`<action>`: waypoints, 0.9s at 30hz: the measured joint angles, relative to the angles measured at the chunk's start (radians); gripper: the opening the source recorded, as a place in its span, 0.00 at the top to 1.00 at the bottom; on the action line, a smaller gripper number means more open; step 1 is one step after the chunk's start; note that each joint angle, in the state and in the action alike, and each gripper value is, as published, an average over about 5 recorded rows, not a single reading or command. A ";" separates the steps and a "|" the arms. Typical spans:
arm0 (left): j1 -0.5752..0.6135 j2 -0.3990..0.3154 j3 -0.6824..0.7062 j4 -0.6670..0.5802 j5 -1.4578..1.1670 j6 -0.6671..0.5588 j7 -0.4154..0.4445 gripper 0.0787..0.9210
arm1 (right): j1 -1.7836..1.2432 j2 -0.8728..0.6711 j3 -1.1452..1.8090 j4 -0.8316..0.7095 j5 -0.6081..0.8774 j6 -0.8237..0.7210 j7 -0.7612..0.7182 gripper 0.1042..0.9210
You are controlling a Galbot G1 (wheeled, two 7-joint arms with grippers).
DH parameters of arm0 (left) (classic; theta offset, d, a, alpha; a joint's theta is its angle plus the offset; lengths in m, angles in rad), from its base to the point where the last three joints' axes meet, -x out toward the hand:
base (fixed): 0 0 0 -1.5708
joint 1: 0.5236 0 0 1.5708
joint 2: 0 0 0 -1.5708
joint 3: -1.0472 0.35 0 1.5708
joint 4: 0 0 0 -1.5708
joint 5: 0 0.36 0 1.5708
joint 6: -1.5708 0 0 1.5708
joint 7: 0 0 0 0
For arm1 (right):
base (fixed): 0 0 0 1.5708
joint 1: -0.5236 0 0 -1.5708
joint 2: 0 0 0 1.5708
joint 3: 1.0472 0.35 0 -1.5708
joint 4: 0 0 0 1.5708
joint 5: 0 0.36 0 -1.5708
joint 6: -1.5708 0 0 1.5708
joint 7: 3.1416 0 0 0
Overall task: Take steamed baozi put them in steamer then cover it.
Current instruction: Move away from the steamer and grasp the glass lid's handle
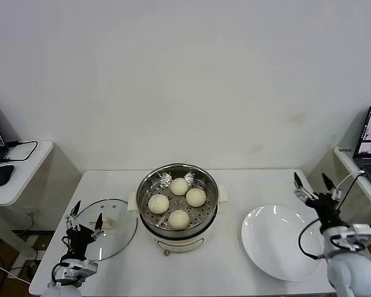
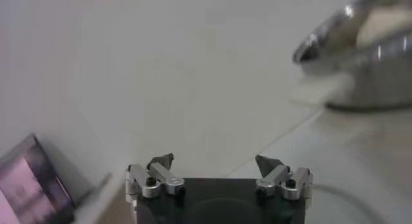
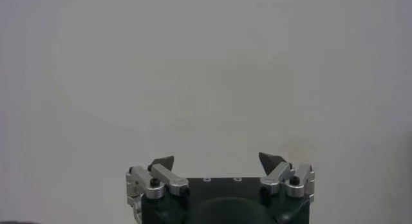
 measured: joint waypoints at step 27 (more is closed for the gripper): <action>-0.066 0.123 0.070 0.205 0.503 -0.007 -0.015 0.12 | -0.088 0.101 0.084 -0.023 -0.046 0.075 0.040 0.12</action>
